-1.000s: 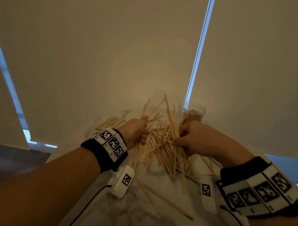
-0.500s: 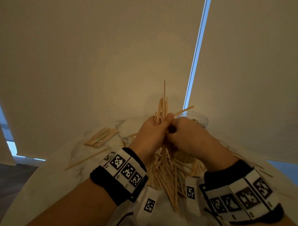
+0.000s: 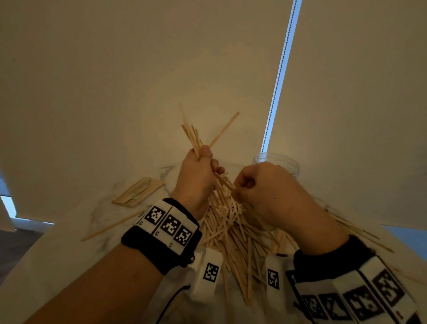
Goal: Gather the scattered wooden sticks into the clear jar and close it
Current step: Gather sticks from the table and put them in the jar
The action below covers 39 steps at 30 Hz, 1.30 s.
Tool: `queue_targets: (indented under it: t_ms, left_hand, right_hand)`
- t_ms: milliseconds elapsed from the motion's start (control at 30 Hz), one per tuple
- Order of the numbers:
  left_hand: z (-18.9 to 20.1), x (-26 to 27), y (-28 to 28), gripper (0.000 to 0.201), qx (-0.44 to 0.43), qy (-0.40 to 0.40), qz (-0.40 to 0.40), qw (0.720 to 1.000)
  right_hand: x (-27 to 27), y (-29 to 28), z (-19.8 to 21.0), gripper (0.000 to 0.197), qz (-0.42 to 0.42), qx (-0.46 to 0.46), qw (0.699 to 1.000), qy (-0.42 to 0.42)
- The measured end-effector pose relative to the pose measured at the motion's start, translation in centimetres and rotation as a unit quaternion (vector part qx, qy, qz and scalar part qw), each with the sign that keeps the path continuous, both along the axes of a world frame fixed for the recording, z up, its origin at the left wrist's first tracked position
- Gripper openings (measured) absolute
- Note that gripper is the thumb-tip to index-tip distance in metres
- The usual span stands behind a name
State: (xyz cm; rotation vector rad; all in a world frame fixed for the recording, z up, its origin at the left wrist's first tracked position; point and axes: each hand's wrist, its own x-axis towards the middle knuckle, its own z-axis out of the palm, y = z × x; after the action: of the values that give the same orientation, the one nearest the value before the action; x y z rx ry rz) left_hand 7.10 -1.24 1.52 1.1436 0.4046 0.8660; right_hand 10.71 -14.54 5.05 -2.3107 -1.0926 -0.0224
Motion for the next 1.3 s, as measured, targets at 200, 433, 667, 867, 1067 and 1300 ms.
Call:
queue_targets:
  t_ms: [200, 433, 667, 867, 1067, 1300]
  left_hand:
    - [-0.2, 0.1, -1.0, 0.022, 0.022, -0.029, -0.024, 0.999]
    - [0.0, -0.3, -4.5, 0.025, 0.08, -0.02, -0.185, 0.979]
    - [0.2, -0.9, -5.3, 0.028, 0.098, -0.013, -0.19, 0.977]
    - [0.9, -1.1, -5.4, 0.038, 0.02, -0.071, -0.155, 0.985]
    - [0.7, -1.3, -5.9, 0.041, 0.075, -0.072, -0.095, 0.99]
    - [0.3, -0.8, -5.8, 0.038, 0.117, -0.042, -0.06, 0.99]
  right_hand:
    - [1.2, -1.4, 1.5, 0.011, -0.033, 0.141, 0.989, 0.011]
    - [1.7, -1.4, 1.9, 0.008, -0.055, 0.35, 0.933, 0.059]
    - [2.5, -2.8, 2.9, 0.007, -0.081, 0.413, 0.907, -0.021]
    - [1.6, -1.6, 1.9, 0.023, -0.009, 0.334, 0.94, 0.074]
    - [0.6, -0.3, 0.7, 0.006, -0.012, 0.317, 0.947, 0.059]
    - [0.3, -0.8, 1.2, 0.024, 0.013, 0.253, 0.966, 0.05]
